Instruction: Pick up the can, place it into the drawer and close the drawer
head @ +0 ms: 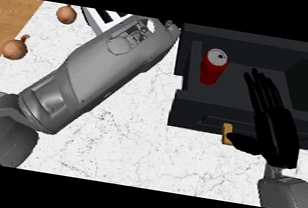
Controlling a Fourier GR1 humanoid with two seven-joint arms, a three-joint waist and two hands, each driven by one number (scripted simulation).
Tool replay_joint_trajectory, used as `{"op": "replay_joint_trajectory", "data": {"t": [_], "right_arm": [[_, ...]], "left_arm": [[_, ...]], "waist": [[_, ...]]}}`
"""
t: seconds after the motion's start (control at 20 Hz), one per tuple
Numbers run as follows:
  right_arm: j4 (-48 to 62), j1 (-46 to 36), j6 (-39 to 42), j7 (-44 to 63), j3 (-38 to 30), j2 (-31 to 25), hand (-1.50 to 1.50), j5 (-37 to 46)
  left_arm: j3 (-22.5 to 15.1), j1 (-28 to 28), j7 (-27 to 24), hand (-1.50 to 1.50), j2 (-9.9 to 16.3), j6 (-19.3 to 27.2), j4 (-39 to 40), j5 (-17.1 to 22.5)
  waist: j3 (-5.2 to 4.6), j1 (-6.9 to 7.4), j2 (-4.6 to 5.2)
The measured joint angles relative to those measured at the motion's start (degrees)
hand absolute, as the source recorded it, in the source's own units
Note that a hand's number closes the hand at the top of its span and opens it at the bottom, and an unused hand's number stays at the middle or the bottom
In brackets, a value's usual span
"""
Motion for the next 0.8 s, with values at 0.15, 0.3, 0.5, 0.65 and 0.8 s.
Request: {"op": "replay_joint_trajectory", "data": {"t": [0.15,0.3,0.5,0.65,0.8], "right_arm": [[5.21,-2.46,-3.18,-1.32,-1.30,0.17,-1.50,1.16],[11.19,-6.05,-6.93,-2.27,-2.74,0.53,-1.50,2.75],[18.45,-10.56,-10.55,-2.99,-4.44,0.43,-1.50,4.77],[23.35,-13.51,-12.49,-3.91,-5.66,-0.07,-1.50,5.60],[29.26,-17.17,-15.09,-3.95,-7.11,-0.30,-1.50,6.88]], "left_arm": [[-1.10,3.18,2.51,-1.50,2.28,0.49,-5.04,-1.29],[-1.28,3.78,5.46,-1.50,5.44,-0.02,-8.81,-2.10],[-1.40,5.95,8.01,-1.50,9.01,-0.73,-13.42,-2.85],[-1.92,7.90,10.05,-1.50,11.38,-1.11,-17.20,-3.39],[-2.39,9.36,12.21,-1.50,13.33,-0.84,-20.85,-3.99]], "waist": [[-0.41,0.65,-0.56],[-0.79,0.96,-0.87],[-1.17,1.45,-1.12],[-1.33,2.00,-1.29],[-1.21,2.45,-1.15]]}}
